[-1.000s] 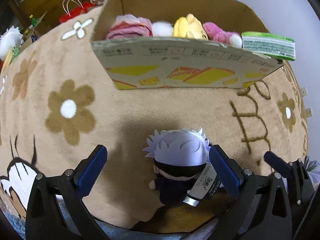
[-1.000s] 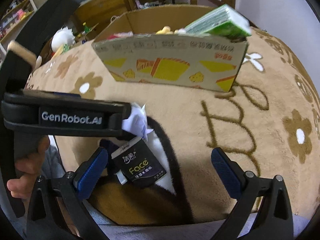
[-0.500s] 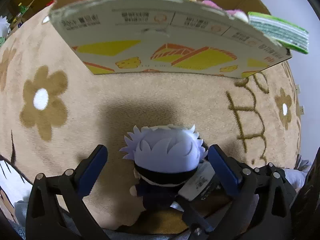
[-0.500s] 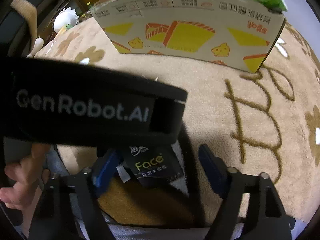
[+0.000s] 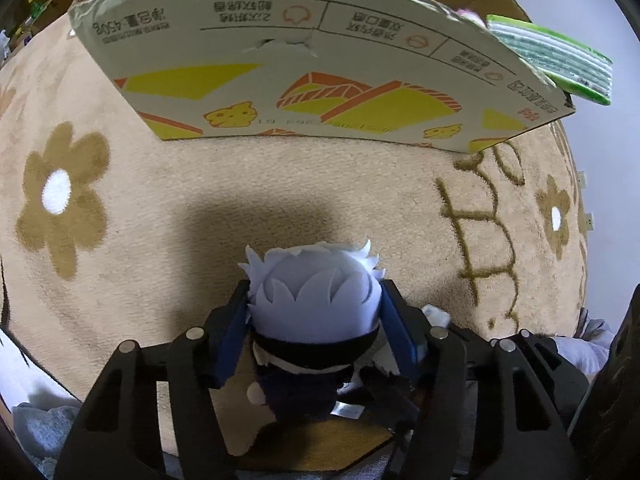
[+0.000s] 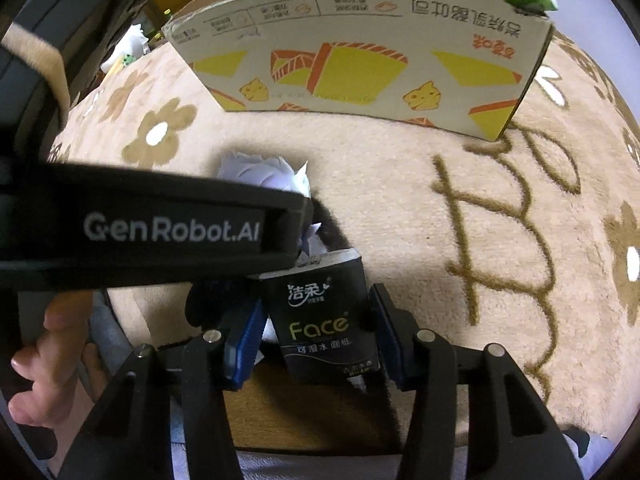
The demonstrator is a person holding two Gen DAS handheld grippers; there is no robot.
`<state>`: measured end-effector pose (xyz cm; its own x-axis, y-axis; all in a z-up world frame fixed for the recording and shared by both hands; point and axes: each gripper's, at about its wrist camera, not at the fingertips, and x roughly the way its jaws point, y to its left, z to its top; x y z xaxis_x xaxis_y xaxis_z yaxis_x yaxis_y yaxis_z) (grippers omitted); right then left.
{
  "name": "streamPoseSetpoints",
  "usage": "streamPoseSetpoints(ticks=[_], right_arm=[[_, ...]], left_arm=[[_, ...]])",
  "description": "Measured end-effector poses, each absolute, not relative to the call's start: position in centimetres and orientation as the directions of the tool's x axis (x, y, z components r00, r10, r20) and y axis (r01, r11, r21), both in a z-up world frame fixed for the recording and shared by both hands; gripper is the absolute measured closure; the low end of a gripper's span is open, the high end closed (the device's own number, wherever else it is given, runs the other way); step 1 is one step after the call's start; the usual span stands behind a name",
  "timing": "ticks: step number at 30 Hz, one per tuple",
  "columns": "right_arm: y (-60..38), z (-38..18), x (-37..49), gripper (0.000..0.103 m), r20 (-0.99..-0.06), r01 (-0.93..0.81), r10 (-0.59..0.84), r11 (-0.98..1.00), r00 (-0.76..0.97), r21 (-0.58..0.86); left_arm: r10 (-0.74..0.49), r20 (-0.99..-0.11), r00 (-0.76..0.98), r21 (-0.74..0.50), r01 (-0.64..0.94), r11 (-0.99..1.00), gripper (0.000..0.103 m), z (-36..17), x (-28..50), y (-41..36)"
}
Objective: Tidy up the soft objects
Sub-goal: 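Lift the doll and black tissue pack and carry both over the box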
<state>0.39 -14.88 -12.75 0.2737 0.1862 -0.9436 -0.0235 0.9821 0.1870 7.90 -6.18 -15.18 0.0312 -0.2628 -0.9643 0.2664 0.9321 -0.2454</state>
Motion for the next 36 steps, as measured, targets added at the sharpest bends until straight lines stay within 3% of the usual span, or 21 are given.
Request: streamPoseSetpoints(ticks=[6, 16, 23, 36], right_arm=[[-15.3, -11.9, 0.2, 0.049, -0.941, -0.019, 0.165, 0.986, 0.297, 0.167], [-18.1, -9.3, -0.1, 0.05, -0.907, 0.016, 0.126, 0.989, 0.402, 0.145], [-19.9, -5.1, -0.9, 0.05, -0.833, 0.02, 0.083, 0.993, 0.547, 0.112], [-19.5, 1.0, 0.7, 0.05, -0.678, 0.027, 0.042, 0.996, 0.734, 0.09]], left_arm=[[-0.189, -0.974, 0.122, -0.144, 0.305, 0.941, 0.044, -13.8, 7.7, -5.6], [-0.159, -0.95, 0.267, -0.085, 0.269, 0.96, 0.043, -10.2, 7.6, -4.1], [-0.144, -0.878, 0.456, -0.018, 0.268, 0.963, 0.043, -5.2, 7.1, -2.4], [-0.173, -0.707, 0.686, -0.008, 0.238, 0.971, 0.043, -0.2, 5.2, -2.2]])
